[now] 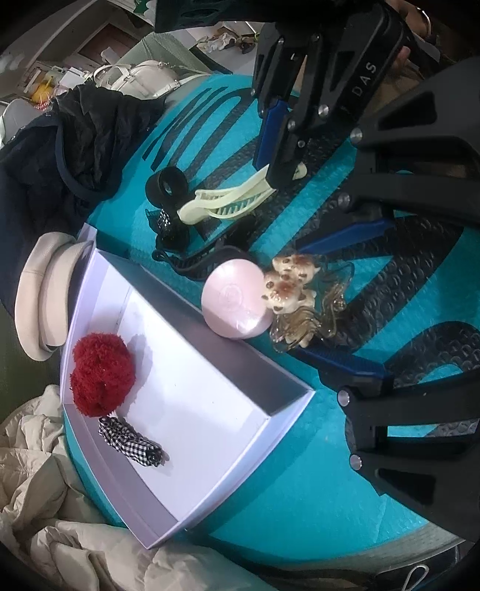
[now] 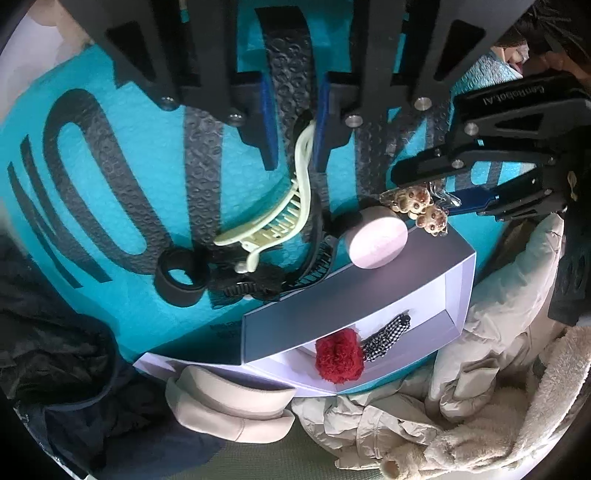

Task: Organize objects
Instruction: 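Lower the right tool onto the cream claw clip while the left tool lowers onto the bear-head clip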

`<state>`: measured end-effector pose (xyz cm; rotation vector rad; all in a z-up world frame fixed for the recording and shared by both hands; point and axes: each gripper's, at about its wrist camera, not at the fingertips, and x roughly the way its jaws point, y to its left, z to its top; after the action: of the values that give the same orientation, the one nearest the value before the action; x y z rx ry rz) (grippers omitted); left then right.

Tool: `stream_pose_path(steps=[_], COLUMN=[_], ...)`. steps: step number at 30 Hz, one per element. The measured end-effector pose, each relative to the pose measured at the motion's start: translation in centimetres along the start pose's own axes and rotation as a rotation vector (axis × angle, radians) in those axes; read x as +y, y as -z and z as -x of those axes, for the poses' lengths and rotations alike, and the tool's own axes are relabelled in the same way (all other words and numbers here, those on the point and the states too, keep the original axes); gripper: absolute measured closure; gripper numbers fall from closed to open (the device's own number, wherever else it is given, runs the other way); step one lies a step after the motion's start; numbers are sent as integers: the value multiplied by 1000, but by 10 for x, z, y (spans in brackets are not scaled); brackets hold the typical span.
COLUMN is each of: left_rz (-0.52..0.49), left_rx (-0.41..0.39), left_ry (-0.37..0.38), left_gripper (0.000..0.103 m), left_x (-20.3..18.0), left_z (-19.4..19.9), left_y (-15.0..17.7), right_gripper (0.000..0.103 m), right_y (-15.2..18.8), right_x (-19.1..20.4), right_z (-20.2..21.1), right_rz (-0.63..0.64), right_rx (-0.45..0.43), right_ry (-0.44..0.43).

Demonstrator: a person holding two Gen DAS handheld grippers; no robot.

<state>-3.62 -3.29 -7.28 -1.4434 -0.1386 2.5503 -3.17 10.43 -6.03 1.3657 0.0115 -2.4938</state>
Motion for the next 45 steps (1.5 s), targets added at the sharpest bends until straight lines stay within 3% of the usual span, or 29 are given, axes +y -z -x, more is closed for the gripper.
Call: stream_pose_path(steps=[11,16,18,21,45], left_rz=[-84,-125,-134,-134,-97], left_rx=[21,25,26,28,24], left_ry=[70,40,27,34,60], left_gripper=[57,56,54,52,49], left_x=[-22,-29,-29,-27,-10], left_z=[3,2,1,-1,-17], left_y=[5,6,5,3,-11], right_gripper=[86,85,80,68,63], right_y=[13,12,11,8,-26], right_x=[-19,-19,-19,-19,-6], right_z=[15,17,16,13,-25], right_rz=[-28,-27,-20,-16,37], right_rx=[5,-3,0,3,20], right_ry=[20,32,35,44,52])
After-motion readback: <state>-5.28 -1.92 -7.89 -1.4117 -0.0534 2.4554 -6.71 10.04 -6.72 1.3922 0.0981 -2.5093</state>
